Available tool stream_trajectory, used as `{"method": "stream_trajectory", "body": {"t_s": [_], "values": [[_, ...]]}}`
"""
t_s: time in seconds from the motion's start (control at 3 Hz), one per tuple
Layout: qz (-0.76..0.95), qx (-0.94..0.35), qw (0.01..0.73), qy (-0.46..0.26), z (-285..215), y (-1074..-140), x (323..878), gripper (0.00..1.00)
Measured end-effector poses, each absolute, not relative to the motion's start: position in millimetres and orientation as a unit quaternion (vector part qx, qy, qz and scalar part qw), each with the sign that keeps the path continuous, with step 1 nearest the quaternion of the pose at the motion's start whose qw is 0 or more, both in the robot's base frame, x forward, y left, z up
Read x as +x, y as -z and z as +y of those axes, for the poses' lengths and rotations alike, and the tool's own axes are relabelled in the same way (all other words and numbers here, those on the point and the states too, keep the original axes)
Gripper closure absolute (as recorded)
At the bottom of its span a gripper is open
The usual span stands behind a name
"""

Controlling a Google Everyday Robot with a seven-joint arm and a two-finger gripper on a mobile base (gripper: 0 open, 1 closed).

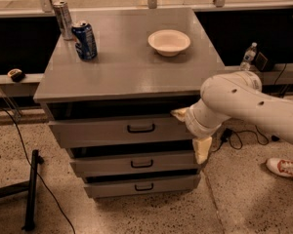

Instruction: Open top drawer

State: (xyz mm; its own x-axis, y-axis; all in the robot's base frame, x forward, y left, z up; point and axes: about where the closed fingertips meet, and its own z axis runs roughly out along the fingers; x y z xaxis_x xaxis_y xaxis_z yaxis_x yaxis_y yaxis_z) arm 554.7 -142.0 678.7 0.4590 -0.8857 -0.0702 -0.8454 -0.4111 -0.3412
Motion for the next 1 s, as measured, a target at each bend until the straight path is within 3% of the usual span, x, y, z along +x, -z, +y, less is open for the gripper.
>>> {"method": "stream_trajectory", "body": {"t_s": [0.33, 0.67, 1.0], "values": [[0.54, -0.826, 0.148, 0.068, -137.0, -669.0, 568.2, 0.0], [0.574, -0.806, 0.133, 0.055, -136.8, -666.4, 572.9, 0.11], [0.609, -0.786, 0.105, 0.023, -144.8, -664.2, 563.5, 0.13]]}}
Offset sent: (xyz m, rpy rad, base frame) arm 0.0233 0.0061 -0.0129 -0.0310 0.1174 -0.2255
